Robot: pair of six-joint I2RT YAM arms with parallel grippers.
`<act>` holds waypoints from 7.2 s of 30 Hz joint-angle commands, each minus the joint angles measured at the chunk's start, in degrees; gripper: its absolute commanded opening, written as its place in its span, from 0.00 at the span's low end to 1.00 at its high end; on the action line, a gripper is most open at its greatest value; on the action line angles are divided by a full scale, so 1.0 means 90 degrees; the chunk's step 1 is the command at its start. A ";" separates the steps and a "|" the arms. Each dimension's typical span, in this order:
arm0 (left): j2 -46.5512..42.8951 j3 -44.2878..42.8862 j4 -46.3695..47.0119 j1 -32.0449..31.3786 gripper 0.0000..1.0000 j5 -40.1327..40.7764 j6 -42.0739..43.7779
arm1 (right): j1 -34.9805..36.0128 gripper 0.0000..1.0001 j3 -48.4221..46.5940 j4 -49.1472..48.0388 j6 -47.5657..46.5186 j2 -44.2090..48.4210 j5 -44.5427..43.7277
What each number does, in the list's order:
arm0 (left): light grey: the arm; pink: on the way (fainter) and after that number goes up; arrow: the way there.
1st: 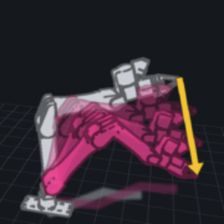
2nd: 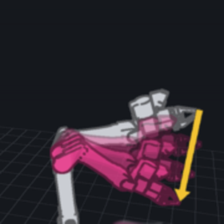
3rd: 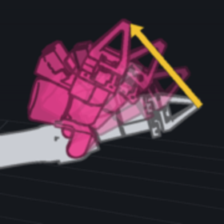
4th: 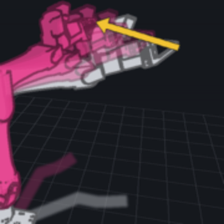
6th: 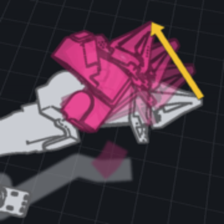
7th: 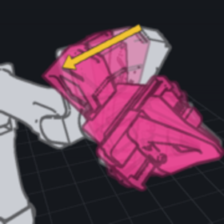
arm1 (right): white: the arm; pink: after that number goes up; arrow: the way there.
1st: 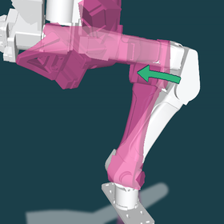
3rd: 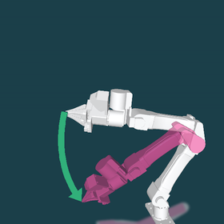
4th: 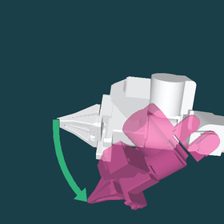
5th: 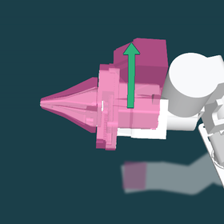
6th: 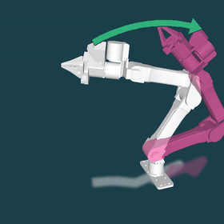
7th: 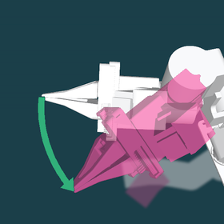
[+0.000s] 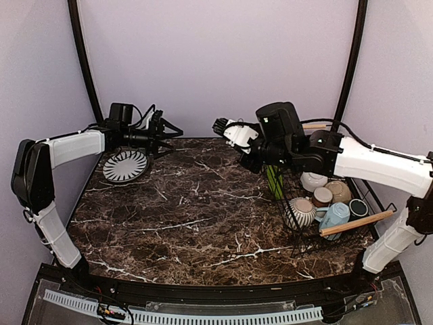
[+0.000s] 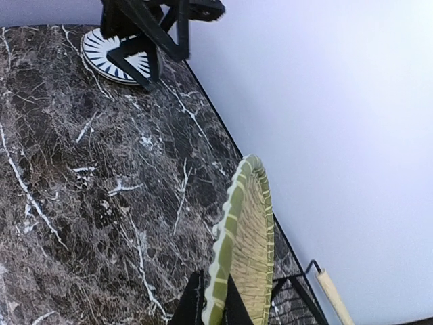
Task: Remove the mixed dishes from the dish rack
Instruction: Grab the plate from the dish rack, then pass from the right arm to the left, then place the plate on the plate, then grab the plate from the dish rack, then pass from the right arm to the left
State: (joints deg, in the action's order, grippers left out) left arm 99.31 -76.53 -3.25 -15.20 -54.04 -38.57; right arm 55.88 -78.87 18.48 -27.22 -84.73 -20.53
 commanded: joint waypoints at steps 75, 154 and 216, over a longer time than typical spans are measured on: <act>0.0559 -0.0215 -0.2012 0.3455 0.01 0.2817 0.0506 | -0.2867 0.99 0.1177 -0.1277 0.4929 0.0917 0.2843; -0.0008 -0.0885 -0.2864 0.0050 0.82 0.3988 0.1951 | -0.3064 0.10 0.0803 0.0429 0.5067 -0.1012 0.2068; 0.1103 -0.0837 -0.2030 -0.1297 0.50 0.1017 0.1214 | 0.0916 0.00 -0.1329 -0.0860 -0.0701 -0.3131 -0.1159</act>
State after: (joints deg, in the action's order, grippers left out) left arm 108.84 -82.32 -15.20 -26.22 -48.88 -31.94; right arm 63.02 -89.56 13.69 -32.34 -111.85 -27.99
